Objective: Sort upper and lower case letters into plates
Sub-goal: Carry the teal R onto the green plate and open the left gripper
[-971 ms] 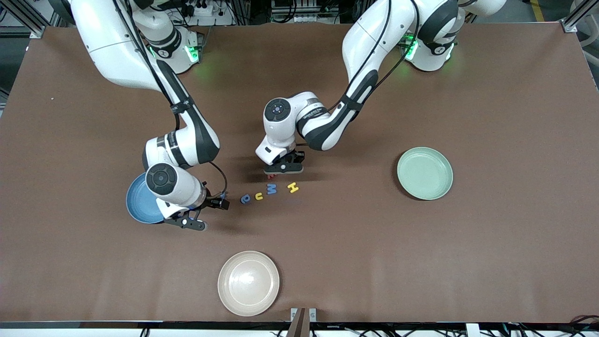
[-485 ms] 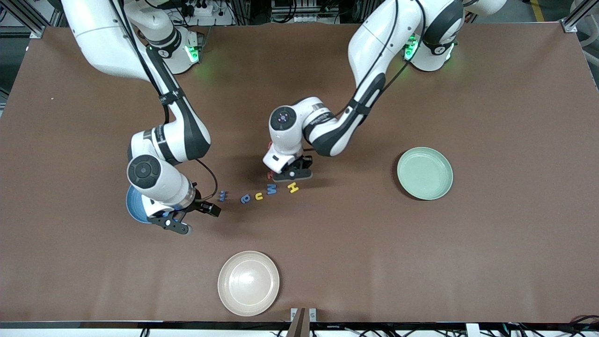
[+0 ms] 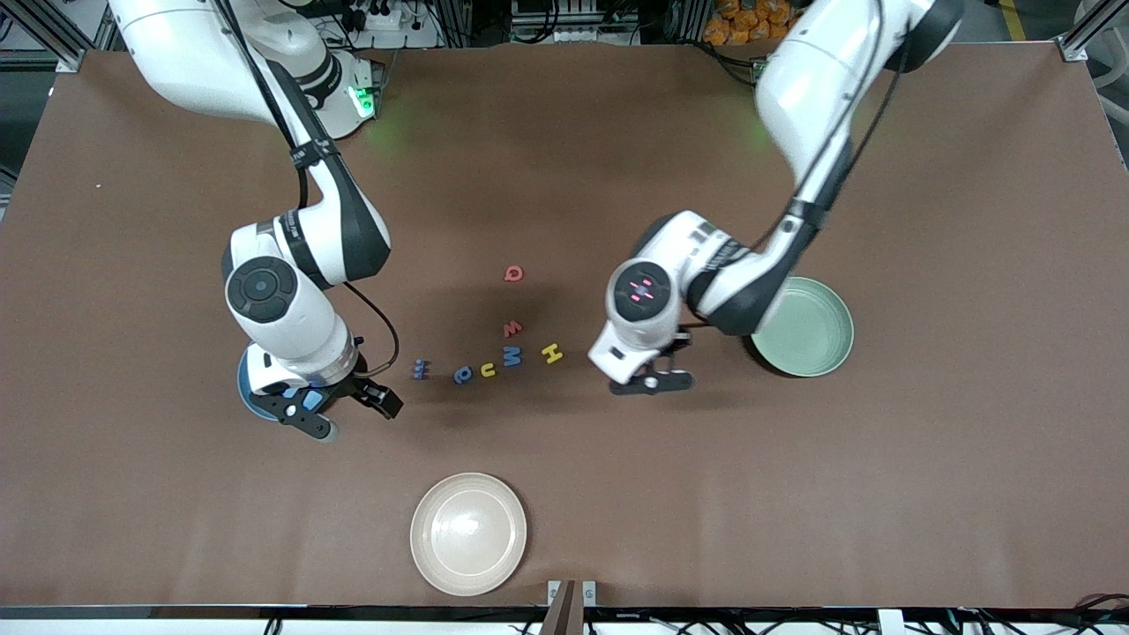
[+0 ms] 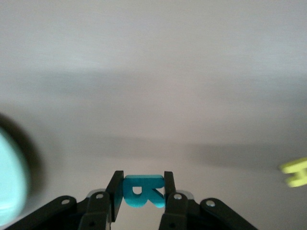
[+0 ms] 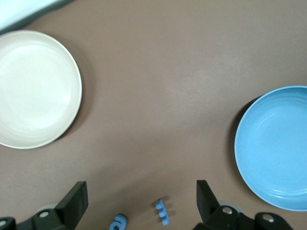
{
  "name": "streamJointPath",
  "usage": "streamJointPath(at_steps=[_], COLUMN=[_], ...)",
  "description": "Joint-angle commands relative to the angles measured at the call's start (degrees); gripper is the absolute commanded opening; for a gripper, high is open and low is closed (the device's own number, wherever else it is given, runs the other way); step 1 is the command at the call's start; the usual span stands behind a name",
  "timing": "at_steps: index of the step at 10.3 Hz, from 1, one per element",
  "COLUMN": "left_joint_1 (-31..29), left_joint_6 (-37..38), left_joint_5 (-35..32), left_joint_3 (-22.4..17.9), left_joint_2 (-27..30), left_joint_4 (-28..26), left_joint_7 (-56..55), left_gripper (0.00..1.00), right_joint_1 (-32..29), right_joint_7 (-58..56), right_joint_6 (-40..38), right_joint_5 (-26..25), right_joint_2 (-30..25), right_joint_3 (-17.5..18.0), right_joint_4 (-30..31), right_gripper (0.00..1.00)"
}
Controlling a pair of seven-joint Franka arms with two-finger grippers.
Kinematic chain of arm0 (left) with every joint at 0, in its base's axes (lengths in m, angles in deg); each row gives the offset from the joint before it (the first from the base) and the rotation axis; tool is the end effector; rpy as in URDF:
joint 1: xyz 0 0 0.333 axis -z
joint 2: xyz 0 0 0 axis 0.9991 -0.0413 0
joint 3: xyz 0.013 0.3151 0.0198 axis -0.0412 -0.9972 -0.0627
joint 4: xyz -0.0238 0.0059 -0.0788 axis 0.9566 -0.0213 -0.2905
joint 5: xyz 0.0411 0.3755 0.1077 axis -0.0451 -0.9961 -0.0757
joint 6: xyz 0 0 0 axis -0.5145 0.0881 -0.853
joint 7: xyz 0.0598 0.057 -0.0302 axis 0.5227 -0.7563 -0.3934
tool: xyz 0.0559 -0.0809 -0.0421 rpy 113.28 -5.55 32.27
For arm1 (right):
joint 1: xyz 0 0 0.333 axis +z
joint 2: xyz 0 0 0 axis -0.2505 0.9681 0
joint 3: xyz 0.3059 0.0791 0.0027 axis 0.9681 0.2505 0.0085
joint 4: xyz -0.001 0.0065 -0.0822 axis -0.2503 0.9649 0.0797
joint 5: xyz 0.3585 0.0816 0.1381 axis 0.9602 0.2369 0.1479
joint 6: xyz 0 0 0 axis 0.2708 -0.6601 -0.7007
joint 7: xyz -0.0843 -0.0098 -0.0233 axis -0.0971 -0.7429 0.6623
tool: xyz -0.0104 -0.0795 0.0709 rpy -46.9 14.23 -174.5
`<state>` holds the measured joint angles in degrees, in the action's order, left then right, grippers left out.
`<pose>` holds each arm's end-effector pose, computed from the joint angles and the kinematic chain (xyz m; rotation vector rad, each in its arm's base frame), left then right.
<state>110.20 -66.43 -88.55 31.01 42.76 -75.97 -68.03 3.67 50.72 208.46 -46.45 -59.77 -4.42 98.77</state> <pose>0.6091 -0.3838 0.2794 -2.9963 -0.0370 0.1855 0.6684 0.2179 0.3489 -3.0365 0.7416 -0.2521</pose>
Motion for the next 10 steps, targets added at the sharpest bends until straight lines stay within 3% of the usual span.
streamJointPath(at_steps=[1,3,5,6,8,9,10], left_joint_1=[-9.77,-19.96,-30.42,-32.82,-33.55,-33.64,-33.64], left_joint_6=[1.45,0.41,-11.4,-15.82,-23.21,-24.29,-24.3], left_joint_5=[1.2,1.2,1.2,1.2,1.2,1.2,1.2], left_joint_3=[1.99,4.44,9.52,11.99,12.19,12.19,12.19], left_joint_2=[8.62,14.44,18.84,19.03,19.12,19.03,19.82], left_joint_4=[-10.98,-19.77,-33.11,-37.09,-42.82,-44.06,-44.77], left_joint_7=[10.76,20.53,24.51,24.0,23.65,23.3,22.95], left_gripper=[0.0,0.0,0.0,0.0,0.11,0.24,0.65], right_joint_1=[1.24,3.35,5.46,6.86,7.41,6.62,6.26], right_joint_7=[1.94,1.15,-3.3,-4.38,-4.22,-4.74,-5.79], right_joint_6=[-0.88,-0.79,-0.88,-0.36,2.7,6.38,7.02], right_joint_5=[-1.25,-1.25,-0.99,-0.72,0.85,5.91,8.74], right_joint_2=[-1.0,-0.47,-0.91,-0.65,-0.47,-0.38,-0.21], right_joint_3=[-0.15,-0.06,0.2,0.55,2.04,2.22,2.23], right_joint_4=[0.68,1.81,5.14,7.6,13.48,15.95,16.06], right_gripper=[1.0,1.0,1.0,1.0,1.0,1.0,1.0])
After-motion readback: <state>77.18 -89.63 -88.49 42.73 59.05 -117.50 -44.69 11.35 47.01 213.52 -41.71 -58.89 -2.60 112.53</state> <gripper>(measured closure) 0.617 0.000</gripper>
